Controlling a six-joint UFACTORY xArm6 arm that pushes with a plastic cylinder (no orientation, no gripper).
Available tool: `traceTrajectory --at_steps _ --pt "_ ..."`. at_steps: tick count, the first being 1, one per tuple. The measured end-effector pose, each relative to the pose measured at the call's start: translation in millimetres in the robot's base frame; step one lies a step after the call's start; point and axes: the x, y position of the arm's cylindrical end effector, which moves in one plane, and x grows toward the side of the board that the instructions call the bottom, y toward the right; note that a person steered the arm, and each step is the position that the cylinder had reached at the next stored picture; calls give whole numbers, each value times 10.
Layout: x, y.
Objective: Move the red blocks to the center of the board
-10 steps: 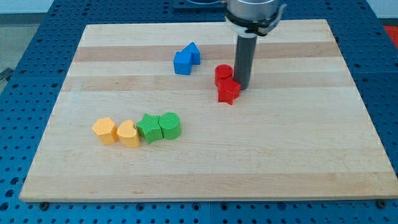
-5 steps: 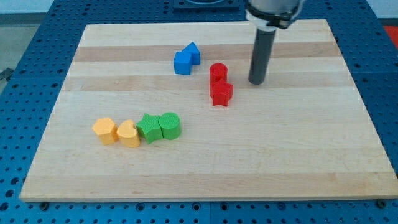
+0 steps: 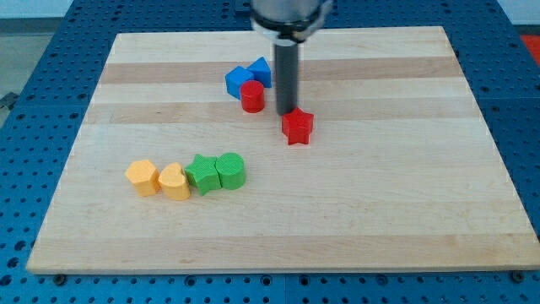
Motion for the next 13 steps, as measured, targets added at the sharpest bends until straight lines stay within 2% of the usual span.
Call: traceTrajectory --at_steps 1,2,3,4,5,7,8,9,11,13 --pt "14 704" --pt "278 1220" --pt "658 1265" --pt "640 985" --pt "350 737" --pt "208 -130" --pt "238 168" --pt "440 362" --pt "909 195" --pt "709 -69"
